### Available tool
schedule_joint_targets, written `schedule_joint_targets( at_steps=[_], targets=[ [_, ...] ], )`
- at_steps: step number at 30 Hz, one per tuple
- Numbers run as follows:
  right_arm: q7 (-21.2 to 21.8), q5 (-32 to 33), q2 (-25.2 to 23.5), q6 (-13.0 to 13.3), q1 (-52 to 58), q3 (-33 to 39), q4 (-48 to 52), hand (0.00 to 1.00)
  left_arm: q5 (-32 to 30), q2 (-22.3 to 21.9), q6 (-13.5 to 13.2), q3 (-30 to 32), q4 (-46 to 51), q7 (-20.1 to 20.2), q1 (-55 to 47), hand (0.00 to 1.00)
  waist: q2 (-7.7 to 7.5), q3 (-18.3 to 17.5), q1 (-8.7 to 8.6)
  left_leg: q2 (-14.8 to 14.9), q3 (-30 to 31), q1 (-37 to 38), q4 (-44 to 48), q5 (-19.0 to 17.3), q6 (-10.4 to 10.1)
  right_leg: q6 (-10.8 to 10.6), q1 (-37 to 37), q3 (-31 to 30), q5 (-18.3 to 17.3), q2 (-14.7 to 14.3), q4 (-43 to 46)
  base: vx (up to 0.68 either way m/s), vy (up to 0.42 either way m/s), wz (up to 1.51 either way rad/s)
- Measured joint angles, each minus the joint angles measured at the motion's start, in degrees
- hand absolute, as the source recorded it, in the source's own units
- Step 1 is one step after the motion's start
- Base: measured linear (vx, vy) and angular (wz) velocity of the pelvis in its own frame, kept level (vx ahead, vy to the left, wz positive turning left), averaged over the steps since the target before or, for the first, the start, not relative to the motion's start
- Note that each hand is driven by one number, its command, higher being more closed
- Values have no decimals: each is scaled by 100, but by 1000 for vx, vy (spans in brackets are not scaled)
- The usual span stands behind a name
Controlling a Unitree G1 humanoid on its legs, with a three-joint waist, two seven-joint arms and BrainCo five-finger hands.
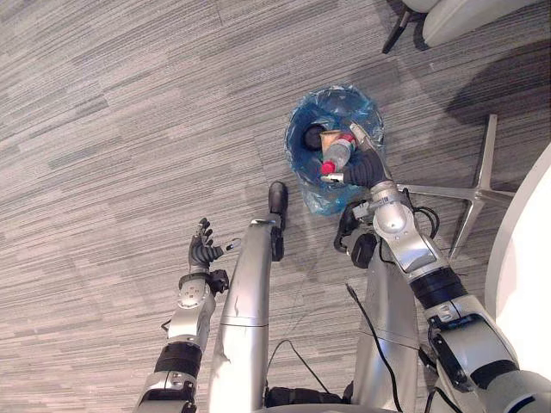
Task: Gather rubbish on tea table into small bin, then transfer packed bag to large trash can.
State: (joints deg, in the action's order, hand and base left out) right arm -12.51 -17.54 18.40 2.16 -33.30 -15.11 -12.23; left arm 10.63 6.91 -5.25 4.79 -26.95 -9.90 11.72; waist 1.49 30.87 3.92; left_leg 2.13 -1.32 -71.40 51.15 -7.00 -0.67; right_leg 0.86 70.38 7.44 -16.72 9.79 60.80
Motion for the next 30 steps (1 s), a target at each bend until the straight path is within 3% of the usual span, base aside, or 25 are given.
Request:
schedule_joint_targets(
  at_steps=[15, 30],
  targets=[
    [30, -1466, 236, 119, 90, -587, -239, 0, -13, -1, -6, -4, 37, -60, 9, 0, -5, -1, 16, 16, 9, 45, -120, 12, -14, 1, -65, 30, 23, -27, -145, 0, 0, 0],
    [15, -1916, 113, -171, -333, -848, -1417, 0, 462, -98, -49, 41, -13, -275, 112, 0, -9, 3, 47, -41, 129, -283, -201, 51, -71, 31, 223, 159, -5, 26, -135, 0, 8, 4]
  ],
)
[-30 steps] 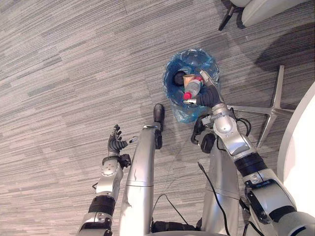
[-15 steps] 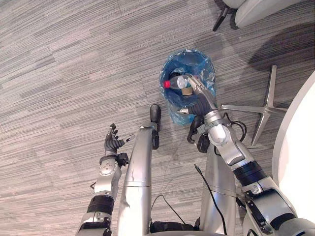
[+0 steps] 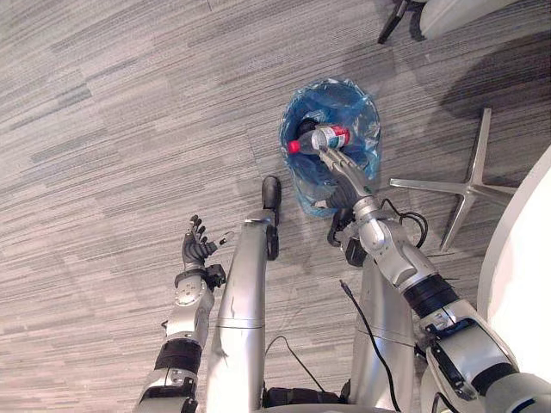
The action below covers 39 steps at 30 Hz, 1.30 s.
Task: Gather rubbish on tea table into small bin, then transfer packed bag to large trash can.
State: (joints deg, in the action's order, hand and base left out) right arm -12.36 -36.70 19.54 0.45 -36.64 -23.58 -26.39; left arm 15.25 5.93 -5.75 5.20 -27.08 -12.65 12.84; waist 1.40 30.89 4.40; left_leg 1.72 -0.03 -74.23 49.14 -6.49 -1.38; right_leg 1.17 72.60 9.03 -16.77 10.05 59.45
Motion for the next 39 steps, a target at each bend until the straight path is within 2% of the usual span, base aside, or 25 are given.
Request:
schedule_joint_targets(
  at_steps=[3, 4, 12, 26, 34, 39],
  targets=[
    [0, -16, -53, -101, -117, -12, -265, 0, 51, -11, -32, -1, -31, -4, 70, 0, 0, 0, 33, -10, 22, -98, 39, 7, -12, 28, 105, 7, -23, 10, 77, -6, 14, 5],
    [1, -25, -63, -105, -150, -18, -355, 100, 60, -12, -32, -1, -58, -5, 105, 0, 0, 0, 42, -10, 31, -117, 52, 9, -17, 37, 124, 12, -29, 10, 92, -12, 13, 4],
    [7, -190, -197, -232, -472, -39, -1046, 100, 186, -72, -99, 1, -66, -18, 229, 0, 0, 0, 100, -10, 110, -202, 106, 19, -35, 15, 202, 71, -100, 9, 185, -20, 13, 3],
    [-2, -101, -277, -308, -514, -34, -1029, 100, 212, -232, -111, 180, -68, -19, 229, 0, 0, 0, 100, 33, 90, -291, 236, 11, -46, 13, 297, 41, -101, -15, 276, -10, 16, -1],
    [-18, 160, -383, -316, -160, 76, -191, 100, 211, -234, -89, 218, -80, -16, 227, 0, -2, -1, 104, 119, 39, -40, 261, 24, -36, 15, 52, -1, -91, -100, 236, -14, 26, -7],
    [-33, 484, -575, -306, 471, 138, 671, 100, 206, -389, -8, 173, -86, 21, 156, 0, -28, -11, 41, 156, -12, 682, -61, 16, -50, -19, -647, 9, -69, -155, -85, -21, 14, -7]
  ],
)
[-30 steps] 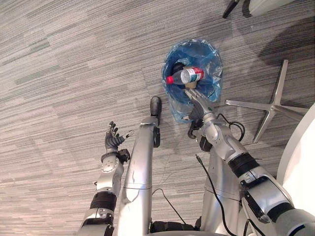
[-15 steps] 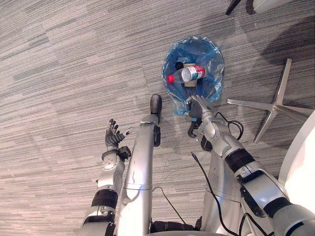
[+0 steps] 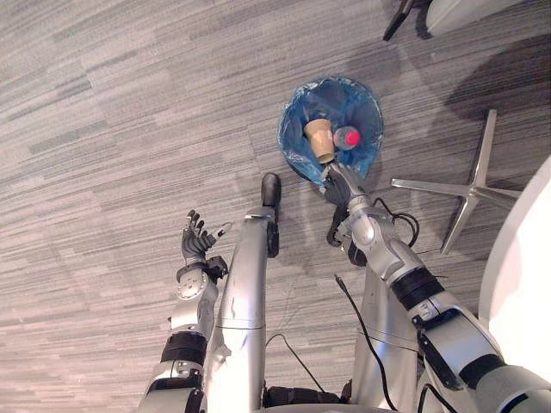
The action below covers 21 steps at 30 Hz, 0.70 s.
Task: Gather rubbish on tea table into small bin, then transfer packed bag to large trash can.
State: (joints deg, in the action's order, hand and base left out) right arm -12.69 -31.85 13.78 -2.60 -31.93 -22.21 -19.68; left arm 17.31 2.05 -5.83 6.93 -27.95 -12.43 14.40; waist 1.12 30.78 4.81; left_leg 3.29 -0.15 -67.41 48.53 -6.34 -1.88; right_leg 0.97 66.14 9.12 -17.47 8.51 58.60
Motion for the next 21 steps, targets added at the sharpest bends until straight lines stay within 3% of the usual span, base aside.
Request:
schedule_joint_targets(
  at_steps=[7, 11, 14, 17, 21],
  targets=[
    [1, 500, -214, 31, 1029, 186, 1133, 100, -31, 11, 54, -206, 50, 126, -454, 0, -207, -9, -91, 60, -98, 1287, -645, 30, -18, 65, -1293, 96, 124, -62, -729, 36, -10, -6],
    [40, 708, -244, 232, 1554, 175, 1835, 100, -98, -15, 60, -305, 69, 206, -815, 0, -271, -43, -88, 64, -111, 2186, -1032, 4, 19, 6, -2268, 187, 154, -95, -1245, 94, -3, 0],
    [63, 786, -411, 349, 1913, 166, 2182, 100, -186, 26, 62, -370, 198, 249, -1274, 0, -449, -181, -83, 62, -171, 2924, -1412, -6, 39, -69, -3011, 188, 201, -136, -1685, 103, 5, -6],
    [196, 936, -509, 503, 2447, 165, 2372, 100, -234, 86, 104, -505, 187, 366, -1706, 0, -609, -576, -76, 40, -218, 3565, -1867, 6, 30, -72, -3647, 201, 285, -162, -2154, 118, 11, -2],
    [467, 1113, -536, 626, 3016, 177, 2294, 100, -440, 204, 156, -680, -143, 508, -2042, 0, -606, -1261, -84, 37, -237, 4350, -2729, 159, -2, -140, -4451, 202, 564, -297, -3154, 175, 17, -7]
  ],
)
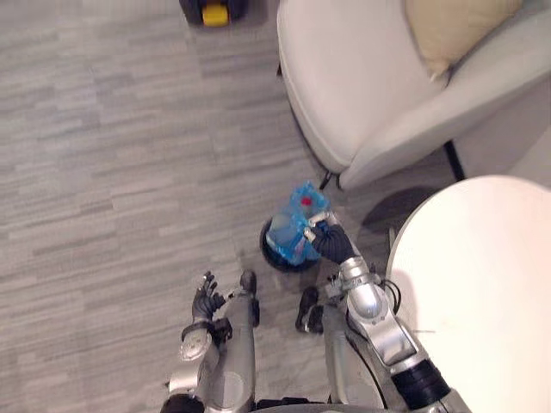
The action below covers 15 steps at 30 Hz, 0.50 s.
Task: Gather rubbish on tea table into small bin, then transfer packed bag to large trash can.
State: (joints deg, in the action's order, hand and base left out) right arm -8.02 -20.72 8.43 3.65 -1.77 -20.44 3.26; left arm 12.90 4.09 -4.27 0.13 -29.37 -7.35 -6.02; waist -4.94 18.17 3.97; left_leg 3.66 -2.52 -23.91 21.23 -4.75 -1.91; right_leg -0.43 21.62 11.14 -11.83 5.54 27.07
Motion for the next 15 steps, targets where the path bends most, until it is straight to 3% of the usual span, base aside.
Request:
schedule_joint_targets(
  at_steps=[8, 10, 15],
  targets=[
    [493, 427, 13, 11, 439, 607, -83, 100, -349, 152, 72, 9, -150, 251, -367, 0, 54, -635, -35, -44, -72, 1264, -1223, 319, -22, -84, -1387, -15, 552, -181, -1643, 172, 26, -7],
    [645, 670, 3, 28, 568, 649, -83, 100, -471, 154, 84, 10, 12, 367, -612, 0, 153, -930, -33, -74, -98, 1552, -1495, 355, -15, -120, -1679, -28, 655, -193, -1969, 126, 16, -5],
    [865, 1014, -35, 32, 620, 652, -83, 100, -532, 156, 115, 6, 435, 506, -858, 0, 297, -1125, -26, -92, -166, 1990, -1974, 522, -14, -145, -1953, -87, 720, -216, -2157, 42, -3, -7]
  ],
)
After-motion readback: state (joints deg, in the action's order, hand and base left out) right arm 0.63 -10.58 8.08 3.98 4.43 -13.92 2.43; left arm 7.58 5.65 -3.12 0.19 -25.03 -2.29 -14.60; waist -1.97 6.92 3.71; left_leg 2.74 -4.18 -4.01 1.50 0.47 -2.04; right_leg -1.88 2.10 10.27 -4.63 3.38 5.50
